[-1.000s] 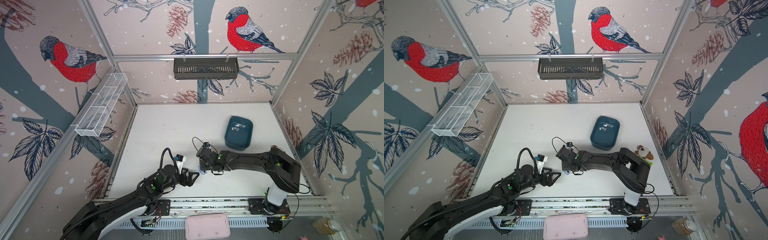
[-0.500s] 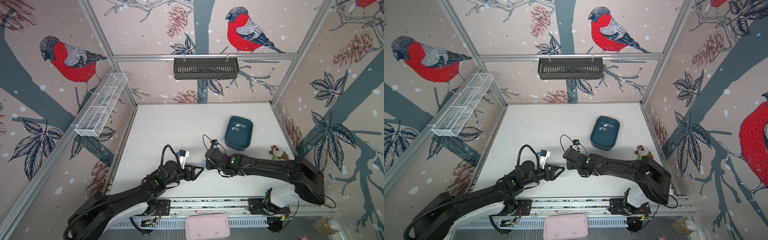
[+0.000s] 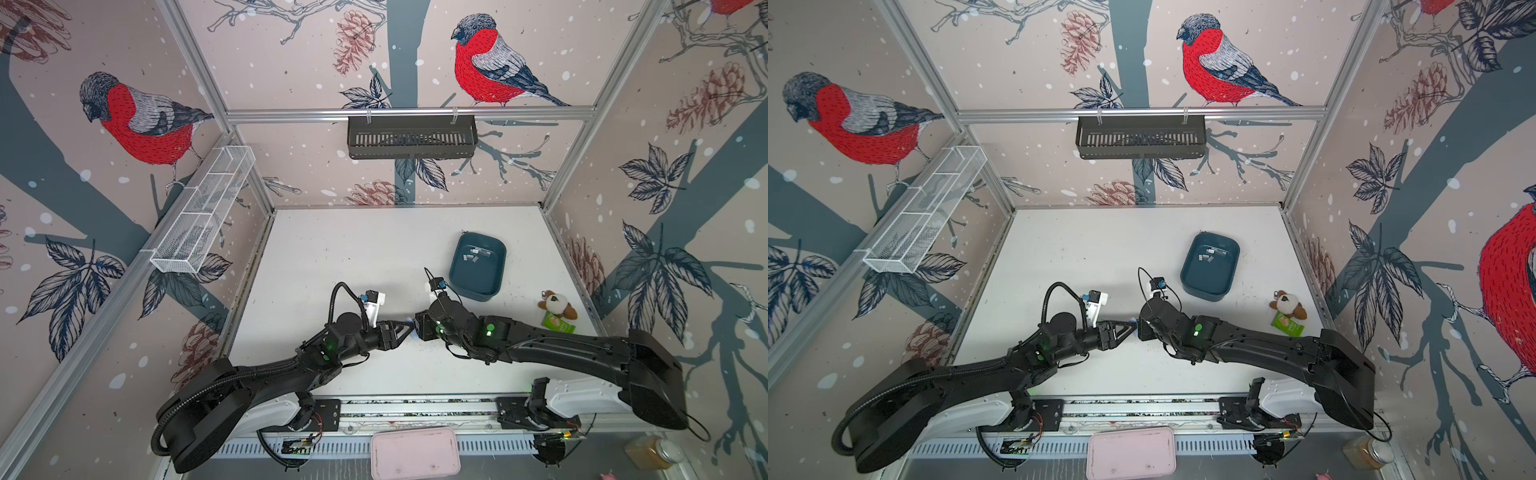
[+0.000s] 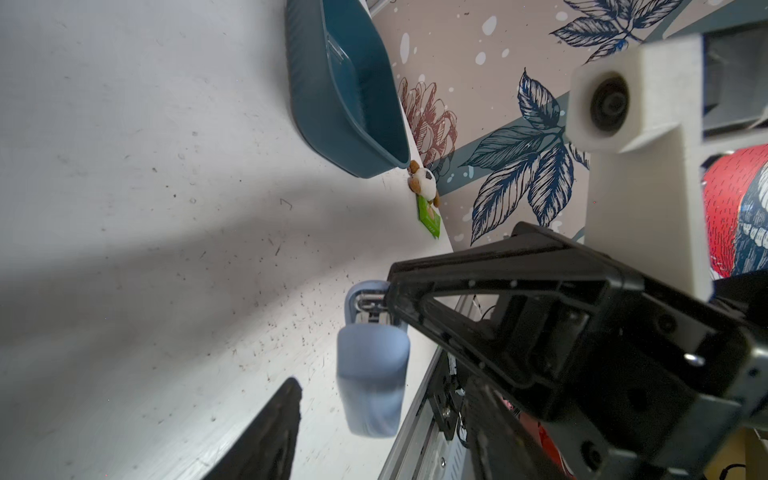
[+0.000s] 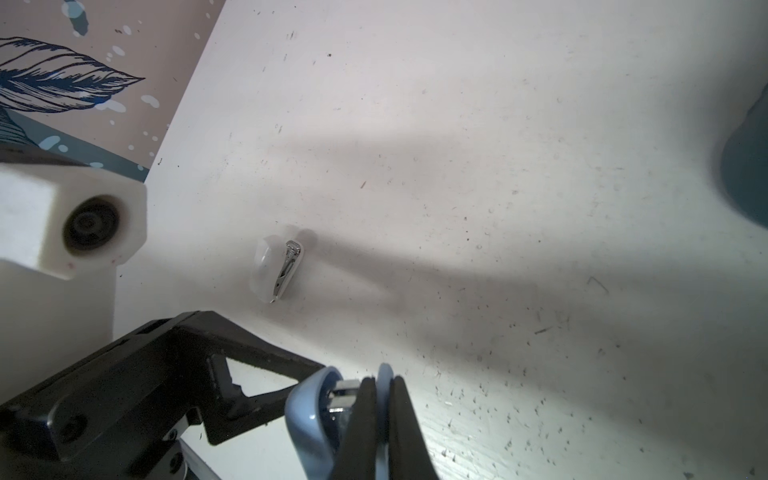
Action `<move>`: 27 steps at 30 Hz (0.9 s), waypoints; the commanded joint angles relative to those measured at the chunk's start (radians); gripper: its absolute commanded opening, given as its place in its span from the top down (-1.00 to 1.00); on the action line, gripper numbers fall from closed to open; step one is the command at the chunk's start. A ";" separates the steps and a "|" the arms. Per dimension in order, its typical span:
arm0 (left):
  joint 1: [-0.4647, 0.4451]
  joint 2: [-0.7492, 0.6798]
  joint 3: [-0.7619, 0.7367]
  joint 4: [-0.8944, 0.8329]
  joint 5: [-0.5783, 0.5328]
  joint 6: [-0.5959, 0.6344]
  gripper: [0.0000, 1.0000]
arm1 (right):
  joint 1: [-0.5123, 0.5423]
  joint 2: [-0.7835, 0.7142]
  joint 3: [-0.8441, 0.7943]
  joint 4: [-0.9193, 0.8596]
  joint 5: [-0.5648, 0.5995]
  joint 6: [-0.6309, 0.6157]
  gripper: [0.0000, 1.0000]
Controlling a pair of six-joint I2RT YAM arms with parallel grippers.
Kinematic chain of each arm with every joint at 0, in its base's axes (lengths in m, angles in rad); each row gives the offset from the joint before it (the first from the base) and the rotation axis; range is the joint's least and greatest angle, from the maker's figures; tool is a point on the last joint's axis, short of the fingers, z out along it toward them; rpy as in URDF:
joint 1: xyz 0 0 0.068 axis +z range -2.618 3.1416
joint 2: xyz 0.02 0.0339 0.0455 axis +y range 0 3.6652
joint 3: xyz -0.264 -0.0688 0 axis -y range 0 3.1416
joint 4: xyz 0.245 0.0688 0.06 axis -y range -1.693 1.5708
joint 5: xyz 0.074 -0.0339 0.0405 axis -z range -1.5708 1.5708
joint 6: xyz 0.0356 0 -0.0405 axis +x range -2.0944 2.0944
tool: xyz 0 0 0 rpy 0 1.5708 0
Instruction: Load the staples into the stapler
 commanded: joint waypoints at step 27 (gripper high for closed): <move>0.002 0.031 0.030 0.061 0.056 0.055 0.25 | 0.008 0.003 -0.015 0.104 -0.030 0.011 0.88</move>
